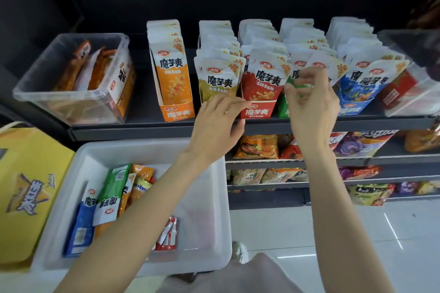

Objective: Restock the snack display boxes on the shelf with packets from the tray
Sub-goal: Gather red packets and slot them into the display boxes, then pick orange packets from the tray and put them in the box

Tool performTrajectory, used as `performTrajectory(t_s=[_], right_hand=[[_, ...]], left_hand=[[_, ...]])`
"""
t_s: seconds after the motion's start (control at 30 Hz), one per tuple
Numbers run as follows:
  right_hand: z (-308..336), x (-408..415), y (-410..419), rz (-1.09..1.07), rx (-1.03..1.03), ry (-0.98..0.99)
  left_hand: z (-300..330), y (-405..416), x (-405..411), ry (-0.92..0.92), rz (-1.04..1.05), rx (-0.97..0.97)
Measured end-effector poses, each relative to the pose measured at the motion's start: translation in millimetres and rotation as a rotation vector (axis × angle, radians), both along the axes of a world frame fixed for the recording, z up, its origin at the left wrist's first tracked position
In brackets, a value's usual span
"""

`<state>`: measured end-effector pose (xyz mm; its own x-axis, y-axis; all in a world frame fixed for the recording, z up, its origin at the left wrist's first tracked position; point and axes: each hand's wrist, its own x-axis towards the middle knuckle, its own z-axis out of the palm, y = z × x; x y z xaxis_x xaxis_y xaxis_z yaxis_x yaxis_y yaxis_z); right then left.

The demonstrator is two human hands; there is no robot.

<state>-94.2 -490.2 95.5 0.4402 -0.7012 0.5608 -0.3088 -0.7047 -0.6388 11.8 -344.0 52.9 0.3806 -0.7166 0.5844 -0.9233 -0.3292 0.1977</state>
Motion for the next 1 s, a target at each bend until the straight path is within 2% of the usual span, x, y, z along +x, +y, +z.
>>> performTrajectory(t_s=[0.1,0.17,0.23,0.3,0.33,0.43,0.47,0.57,0.6,0.63,0.73,0.87,0.93,1.0], right_hand=[[-3,-20,41,0.148,0.146,-0.112],[-15,-21,68,0.309,0.283,-0.024],[-35,-11,94,0.490,0.342,0.173],[-60,4,117,0.658,0.302,0.373],[-70,13,129,0.740,0.268,0.466],[-97,33,141,0.903,0.083,0.713],[-104,40,143,0.927,0.025,0.760],[-127,57,149,0.959,-0.092,0.805],[-137,94,213,1.128,-0.139,0.842],[-145,111,241,1.198,-0.184,0.892],[-164,124,248,1.224,-0.302,0.933],[-180,111,238,1.164,-0.303,0.961],[-179,100,234,1.130,-0.332,0.989],[-167,91,225,1.059,-0.226,0.888]], left_hand=[[-1,35,-7,0.164,0.004,-0.269],[-9,71,-10,0.336,0.049,-0.390],[-22,114,-7,0.514,0.155,-0.390],[-45,160,4,0.616,0.289,-0.251],[-58,182,11,0.622,0.350,-0.123],[-94,214,21,0.480,0.450,0.265],[-102,218,23,0.486,0.481,0.349],[-113,213,20,0.563,0.541,0.485],[-118,271,29,0.628,0.706,0.495],[-121,290,34,0.637,0.771,0.512],[-124,276,34,0.606,0.720,0.599],[-109,264,32,0.552,0.654,0.617],[-103,274,35,0.542,0.646,0.488],[-94,280,36,0.647,0.650,0.220]])
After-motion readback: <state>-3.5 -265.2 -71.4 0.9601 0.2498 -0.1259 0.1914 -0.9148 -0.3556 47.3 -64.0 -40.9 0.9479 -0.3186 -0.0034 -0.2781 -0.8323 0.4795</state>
